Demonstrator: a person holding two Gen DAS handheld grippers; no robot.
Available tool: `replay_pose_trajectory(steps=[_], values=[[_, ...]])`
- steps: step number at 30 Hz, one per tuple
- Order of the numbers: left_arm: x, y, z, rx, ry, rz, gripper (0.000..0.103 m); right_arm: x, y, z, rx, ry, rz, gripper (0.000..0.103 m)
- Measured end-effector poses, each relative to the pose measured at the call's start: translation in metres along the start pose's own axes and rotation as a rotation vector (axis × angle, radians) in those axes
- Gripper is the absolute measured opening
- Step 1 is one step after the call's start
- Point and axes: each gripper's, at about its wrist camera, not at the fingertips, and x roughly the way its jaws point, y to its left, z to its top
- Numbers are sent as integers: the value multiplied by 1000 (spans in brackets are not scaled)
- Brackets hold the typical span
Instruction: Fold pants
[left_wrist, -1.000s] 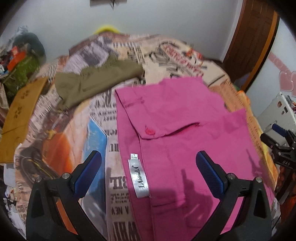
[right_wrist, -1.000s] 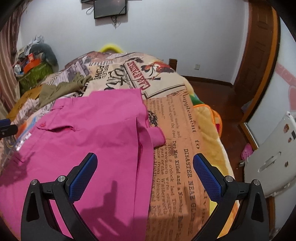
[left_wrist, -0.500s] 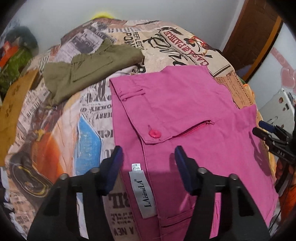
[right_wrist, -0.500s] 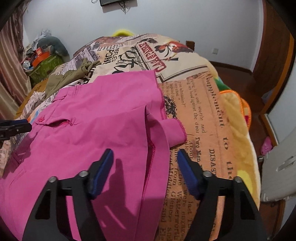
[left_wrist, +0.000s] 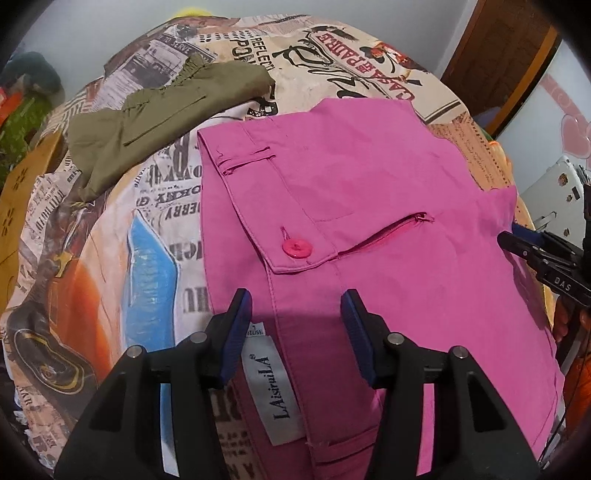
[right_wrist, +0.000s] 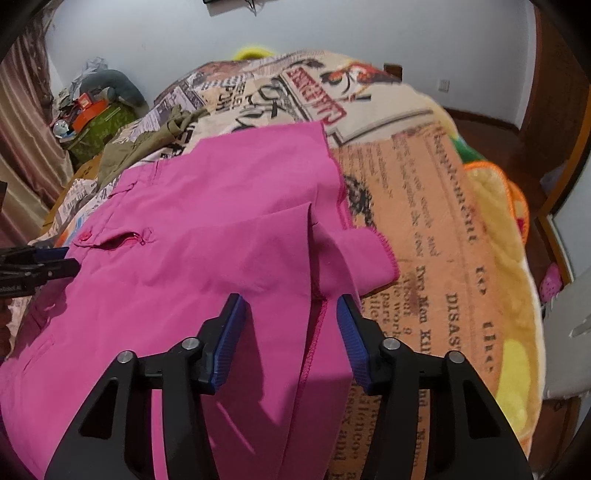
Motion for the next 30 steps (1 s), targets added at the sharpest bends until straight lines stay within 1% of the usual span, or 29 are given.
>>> replay_pose_trajectory(steps=[1, 3, 4, 5, 6, 7, 8, 11, 13, 16, 18, 26, 28, 30], values=[[0, -1, 2, 4, 7, -10, 39, 4, -2, 1, 8, 17, 20, 32], [0, -3, 6, 10, 15, -5, 34, 4, -2, 0, 20, 17, 42, 28], [0, -4, 7, 14, 16, -4, 29, 3, -1, 1, 16, 13, 52, 22], [0, -5, 7, 19, 17, 1, 27, 3, 1, 1, 8, 11, 63, 18], [0, -6, 7, 23, 15, 11, 22, 3, 3, 1, 0, 11, 68, 14], [-1, -6, 7, 26, 11, 16, 14, 3, 6, 0, -12, 12, 67, 10], [-2, -5, 6, 26, 9, 11, 8, 4, 8, 0, -22, 12, 67, 9], [-6, -5, 4, 34, -7, 18, 3, 5, 13, -1, -57, 7, 51, 6], [-10, -4, 3, 47, -29, 40, 3, 5, 16, -1, -84, 3, 43, 5], [-14, 4, 2, 32, -34, 34, 3, 5, 20, -3, -132, 2, 17, 5], [-13, 7, 1, 24, -30, 22, 3, 5, 20, -3, -141, 1, 8, 5], [-1, 9, -6, -2, -11, 30, 5, 5, 18, -6, -119, 4, -26, 4], [0, 11, -6, -7, -6, 19, 5, 3, 15, -8, -123, -5, -54, 4], [1, 14, -6, -24, 6, 10, 5, 2, 9, -10, -115, 4, -72, 3]])
